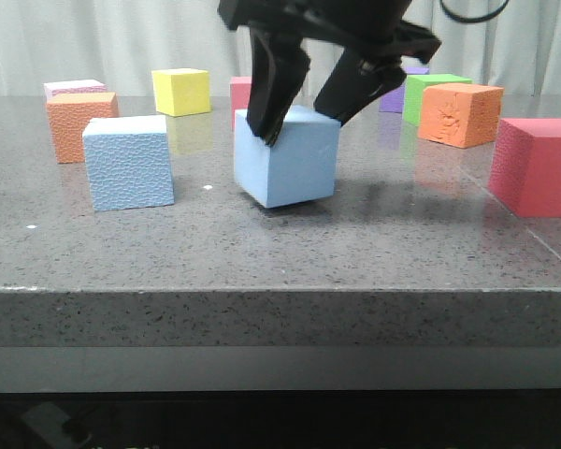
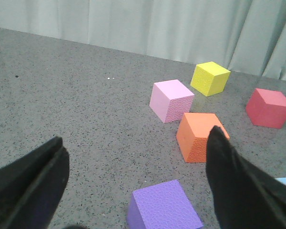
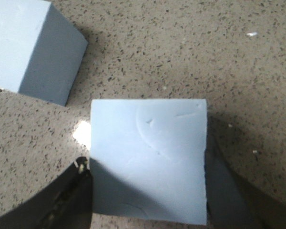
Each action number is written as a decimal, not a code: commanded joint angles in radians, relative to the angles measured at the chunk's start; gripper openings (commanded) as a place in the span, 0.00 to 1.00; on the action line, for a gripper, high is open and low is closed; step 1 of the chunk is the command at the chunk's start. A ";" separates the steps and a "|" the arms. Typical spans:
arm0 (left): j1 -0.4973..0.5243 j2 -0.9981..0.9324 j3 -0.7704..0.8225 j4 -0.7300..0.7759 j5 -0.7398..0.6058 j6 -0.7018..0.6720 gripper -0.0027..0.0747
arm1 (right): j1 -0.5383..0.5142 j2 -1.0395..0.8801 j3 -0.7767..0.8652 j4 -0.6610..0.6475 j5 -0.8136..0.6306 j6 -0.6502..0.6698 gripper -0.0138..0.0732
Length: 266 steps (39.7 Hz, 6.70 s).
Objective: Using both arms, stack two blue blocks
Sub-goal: 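Lower the cube onto the table center and open the right gripper, then raise the right gripper away from the placed cube, then move the left gripper above the near textured light blue cube, then lower the left gripper around the textured light blue cube and close it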
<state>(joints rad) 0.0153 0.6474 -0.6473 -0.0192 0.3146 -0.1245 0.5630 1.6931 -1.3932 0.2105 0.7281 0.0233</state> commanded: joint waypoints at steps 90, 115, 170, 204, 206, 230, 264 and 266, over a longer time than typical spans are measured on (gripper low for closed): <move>0.002 -0.002 -0.037 -0.002 -0.080 -0.004 0.76 | -0.061 -0.282 -0.104 0.080 0.104 -0.005 0.08; 0.002 -0.002 -0.037 -0.002 -0.080 -0.004 0.76 | -0.502 -0.710 0.161 -0.110 0.033 -0.005 0.08; -0.226 0.177 -0.161 0.000 -0.093 -0.003 0.76 | -0.502 -1.452 0.977 -0.125 -0.375 -0.005 0.08; -0.492 0.851 -0.772 -0.095 0.552 -0.128 0.76 | -0.502 -1.452 0.977 -0.125 -0.366 -0.005 0.08; -0.486 0.866 -0.782 -0.096 0.560 -0.151 0.76 | -0.502 -1.452 0.977 -0.125 -0.366 -0.005 0.08; -0.475 0.988 -0.784 -0.100 0.557 -0.247 0.77 | -0.498 -1.452 0.977 -0.125 -0.366 -0.005 0.08; -0.475 0.990 -0.897 -0.092 0.693 -0.158 0.44 | -0.498 -1.452 0.977 -0.125 -0.366 -0.005 0.08; -0.475 0.990 -0.932 -0.092 0.718 -0.151 0.44 | -0.498 -1.452 0.977 -0.125 -0.366 -0.005 0.08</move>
<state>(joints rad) -0.4622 1.6795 -1.4963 -0.1045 1.0195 -0.2997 0.0662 0.2346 -0.3919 0.0927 0.4389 0.0240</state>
